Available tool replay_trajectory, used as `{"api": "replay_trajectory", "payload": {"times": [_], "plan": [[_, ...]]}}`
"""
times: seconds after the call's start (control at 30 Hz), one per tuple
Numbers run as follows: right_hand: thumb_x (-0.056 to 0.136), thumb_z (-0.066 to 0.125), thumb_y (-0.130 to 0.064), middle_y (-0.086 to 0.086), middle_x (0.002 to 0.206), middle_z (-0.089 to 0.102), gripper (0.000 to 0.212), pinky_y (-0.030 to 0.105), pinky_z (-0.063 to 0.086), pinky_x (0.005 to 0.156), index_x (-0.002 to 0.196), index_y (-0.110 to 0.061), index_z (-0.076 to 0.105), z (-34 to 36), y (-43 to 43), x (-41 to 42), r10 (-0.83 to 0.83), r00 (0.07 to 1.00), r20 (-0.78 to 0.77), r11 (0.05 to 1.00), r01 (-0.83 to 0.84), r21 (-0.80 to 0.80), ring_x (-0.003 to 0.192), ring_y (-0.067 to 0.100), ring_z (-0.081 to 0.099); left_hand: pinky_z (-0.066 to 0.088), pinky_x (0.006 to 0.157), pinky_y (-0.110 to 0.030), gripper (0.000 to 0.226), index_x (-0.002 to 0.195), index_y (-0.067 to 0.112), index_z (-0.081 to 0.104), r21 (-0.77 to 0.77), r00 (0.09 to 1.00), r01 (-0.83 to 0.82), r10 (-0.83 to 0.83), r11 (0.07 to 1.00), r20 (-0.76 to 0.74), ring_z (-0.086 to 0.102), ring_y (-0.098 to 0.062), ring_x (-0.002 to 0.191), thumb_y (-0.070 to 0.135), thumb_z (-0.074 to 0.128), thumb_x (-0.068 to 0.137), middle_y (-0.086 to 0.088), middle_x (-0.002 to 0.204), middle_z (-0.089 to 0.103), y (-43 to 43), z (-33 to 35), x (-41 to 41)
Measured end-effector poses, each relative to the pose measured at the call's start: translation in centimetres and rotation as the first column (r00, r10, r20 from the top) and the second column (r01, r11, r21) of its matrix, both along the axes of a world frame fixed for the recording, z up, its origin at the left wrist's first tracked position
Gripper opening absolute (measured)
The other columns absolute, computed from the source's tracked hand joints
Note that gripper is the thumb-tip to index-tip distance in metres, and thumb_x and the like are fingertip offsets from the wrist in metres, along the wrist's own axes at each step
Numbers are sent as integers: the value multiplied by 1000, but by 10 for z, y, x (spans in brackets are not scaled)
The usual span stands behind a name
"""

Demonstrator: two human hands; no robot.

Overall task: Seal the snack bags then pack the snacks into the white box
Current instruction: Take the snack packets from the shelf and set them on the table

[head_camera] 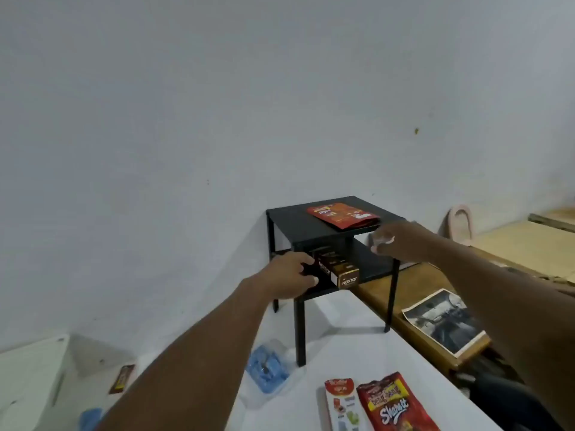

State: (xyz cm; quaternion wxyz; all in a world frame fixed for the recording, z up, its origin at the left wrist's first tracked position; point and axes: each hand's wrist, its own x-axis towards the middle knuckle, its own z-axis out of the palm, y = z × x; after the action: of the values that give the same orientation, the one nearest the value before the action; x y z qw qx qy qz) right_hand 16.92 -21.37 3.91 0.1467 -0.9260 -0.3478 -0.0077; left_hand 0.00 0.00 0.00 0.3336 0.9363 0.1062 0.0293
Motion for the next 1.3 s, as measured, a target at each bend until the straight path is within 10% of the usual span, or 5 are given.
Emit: {"api": "replay_trajectory", "payload": {"times": [0.27,0.5,0.67,0.83,1.3], "plan": [[89,65,-37,-1,124,62,24,31,49,84,112,-30,70,-11,47,157,134,990,-53,983,-127,130,106,20,58,46,105,-37,45,134,32,54,41,996,-40,43,998,-82,53,-23,124,38,64,90,2,136,54,-48,-77,183],[81,57,-66,-5,146,48,47,55,29,112,123,-45,61,-33,103,240,331,938,-107,941,-319,111,142,28,34,11,118,-62,68,143,54,25,263,943,-149,218,953,-253,-8,-36,150,76,34,80,3,164,1,-35,-126,274],[87,46,-69,-5,159,30,49,70,3,113,134,-57,44,-48,125,254,360,921,-149,928,-370,-45,151,34,9,43,105,-51,62,126,49,51,86,935,-294,305,952,-180,48,-30,131,74,45,70,1,148,45,-35,-140,281],[88,54,-61,-3,150,44,41,55,24,111,127,-50,56,-43,126,242,300,945,-134,954,-301,11,139,29,37,35,111,-39,41,126,42,54,195,947,-216,254,957,-195,40,-25,135,54,54,88,9,150,32,-35,-128,259],[82,71,-49,-1,135,59,38,44,50,96,119,-43,65,0,115,65,400,916,-24,895,-385,227,120,24,56,50,75,-19,28,116,34,68,-198,971,-240,238,950,-36,59,-3,85,34,64,88,10,108,60,-70,-43,45]]}}
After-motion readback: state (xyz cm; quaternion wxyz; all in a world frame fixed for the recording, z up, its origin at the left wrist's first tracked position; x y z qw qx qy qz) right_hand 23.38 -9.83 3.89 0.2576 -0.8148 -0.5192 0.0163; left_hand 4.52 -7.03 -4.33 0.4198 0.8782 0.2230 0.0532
